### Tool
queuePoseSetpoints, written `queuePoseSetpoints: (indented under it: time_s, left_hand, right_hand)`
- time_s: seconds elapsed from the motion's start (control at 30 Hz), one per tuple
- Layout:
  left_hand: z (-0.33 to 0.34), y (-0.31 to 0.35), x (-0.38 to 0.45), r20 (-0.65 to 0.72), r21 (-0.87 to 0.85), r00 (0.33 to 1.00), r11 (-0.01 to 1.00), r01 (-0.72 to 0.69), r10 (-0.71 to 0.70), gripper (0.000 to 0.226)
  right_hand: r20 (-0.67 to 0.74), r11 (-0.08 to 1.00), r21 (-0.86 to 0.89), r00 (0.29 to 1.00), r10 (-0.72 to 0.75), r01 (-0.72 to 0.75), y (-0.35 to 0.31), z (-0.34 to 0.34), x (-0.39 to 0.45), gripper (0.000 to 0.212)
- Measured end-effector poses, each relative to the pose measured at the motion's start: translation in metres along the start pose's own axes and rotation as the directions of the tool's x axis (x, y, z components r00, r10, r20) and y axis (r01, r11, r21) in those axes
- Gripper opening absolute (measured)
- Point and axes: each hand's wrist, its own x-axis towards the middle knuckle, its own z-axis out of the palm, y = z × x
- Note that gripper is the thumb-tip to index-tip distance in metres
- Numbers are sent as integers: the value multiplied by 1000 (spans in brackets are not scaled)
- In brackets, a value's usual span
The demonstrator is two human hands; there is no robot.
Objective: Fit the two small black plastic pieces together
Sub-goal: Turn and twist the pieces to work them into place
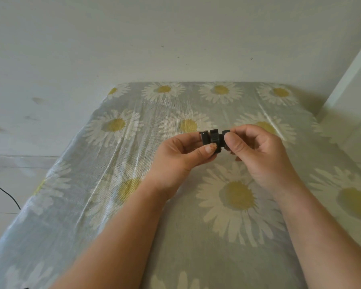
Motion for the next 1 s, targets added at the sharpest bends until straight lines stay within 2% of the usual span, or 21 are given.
queuePoseSetpoints:
  time_s: [0.13, 0.37, 0.47, 0.57, 0.67, 0.83, 1.0]
  left_hand:
    - [0, 0, -1, 4, 111, 999, 993, -48, 48, 39]
    - [1, -2, -2, 45, 197, 993, 974, -113, 106, 27]
    - [0, -3, -1, 24, 94, 998, 994, -59, 57, 35]
    - [-3, -2, 3, 10, -115, 999, 992, 44, -43, 34]
    - [-7, -2, 5, 20, -252, 992, 959, 127, -126, 24]
    - [-10, -1, 5, 49, -309, 981, 931, 194, -188, 25]
    - [-9, -1, 4, 48, -295, 981, 935, 194, -189, 28]
  right_hand:
    - [7, 998, 12, 998, 56, -56, -1, 0, -1, 36]
    - [6, 987, -54, 988, 151, -151, -1, -2, -1, 57]
    - [-37, 990, -57, 991, 128, -130, -1, -2, -1, 60]
    - [-94, 997, -20, 993, 74, -76, -3, -2, 1, 43]
    - [-38, 1000, 13, 999, -3, 4, -6, -2, 1, 24]
    - [55, 995, -39, 994, -92, 95, -7, -1, 0, 48]
    - [11, 994, -39, 994, -106, 107, -7, -1, 1, 40]
